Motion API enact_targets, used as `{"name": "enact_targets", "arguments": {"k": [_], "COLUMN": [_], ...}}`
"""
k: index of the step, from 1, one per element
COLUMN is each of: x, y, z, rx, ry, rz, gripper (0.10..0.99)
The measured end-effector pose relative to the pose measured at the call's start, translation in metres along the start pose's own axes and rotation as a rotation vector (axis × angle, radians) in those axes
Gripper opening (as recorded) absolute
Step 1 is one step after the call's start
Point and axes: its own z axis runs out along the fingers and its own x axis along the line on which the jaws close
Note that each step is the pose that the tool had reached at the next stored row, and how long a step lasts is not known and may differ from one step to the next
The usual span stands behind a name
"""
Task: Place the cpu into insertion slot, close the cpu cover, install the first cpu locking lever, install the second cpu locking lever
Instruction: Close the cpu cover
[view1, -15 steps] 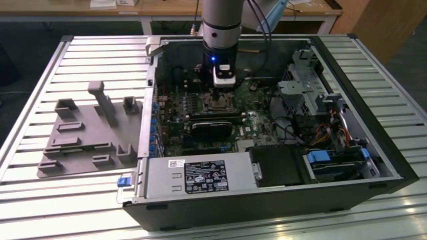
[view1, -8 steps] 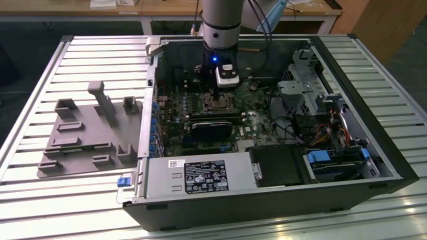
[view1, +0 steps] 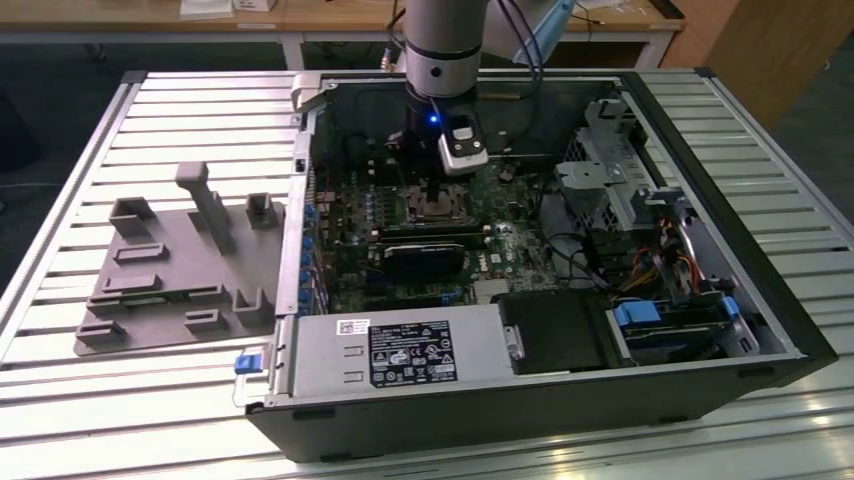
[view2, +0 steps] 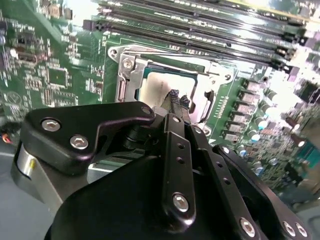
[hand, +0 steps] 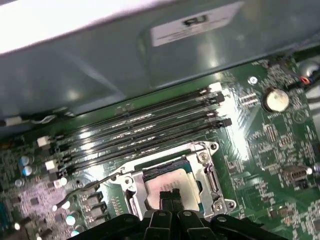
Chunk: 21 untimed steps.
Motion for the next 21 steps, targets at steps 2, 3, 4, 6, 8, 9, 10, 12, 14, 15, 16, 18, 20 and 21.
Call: {"name": "enact_targets", "arguments": {"k": [2, 3, 4, 6, 8, 9, 10, 12, 14, 15, 16, 18, 20, 21], "x": [0.0000, 0.0000, 0.0000, -0.0001, -0.0003, -0.0004, -0.0005, -0.0007, -0.0011, -0.0012, -0.0011, 0.0006, 0.0037, 0.0054], "y": [0.0000, 0.0000, -0.0001, -0.0004, -0.0009, -0.0012, -0.0015, -0.0024, -0.0036, -0.0047, -0.0058, -0.0077, -0.0089, -0.0095], "z": [0.0001, 0.0001, 0.0002, 0.0002, 0.0003, 0.0004, 0.0004, 0.0005, 0.0005, 0.0006, 0.0006, 0.0007, 0.0009, 0.0010], "rx": [-0.001, -0.001, -0.001, -0.002, -0.002, -0.002, -0.003, -0.003, -0.005, -0.005, -0.006, -0.006, -0.007, -0.007], "ry": [0.0002, 0.0002, 0.0002, 0.0002, 0.0003, 0.0002, -0.0002, -0.0024, -0.0061, -0.0080, -0.0096, -0.0116, -0.0124, -0.0127], "rz": [-0.035, -0.050, -0.063, -0.085, -0.104, -0.114, -0.123, -0.139, -0.154, -0.160, -0.164, -0.170, -0.174, -0.176], "gripper": [0.102, 0.102, 0.102, 0.102, 0.102, 0.102, 0.102, 0.102, 0.102, 0.102, 0.102, 0.102, 0.102, 0.102]}}
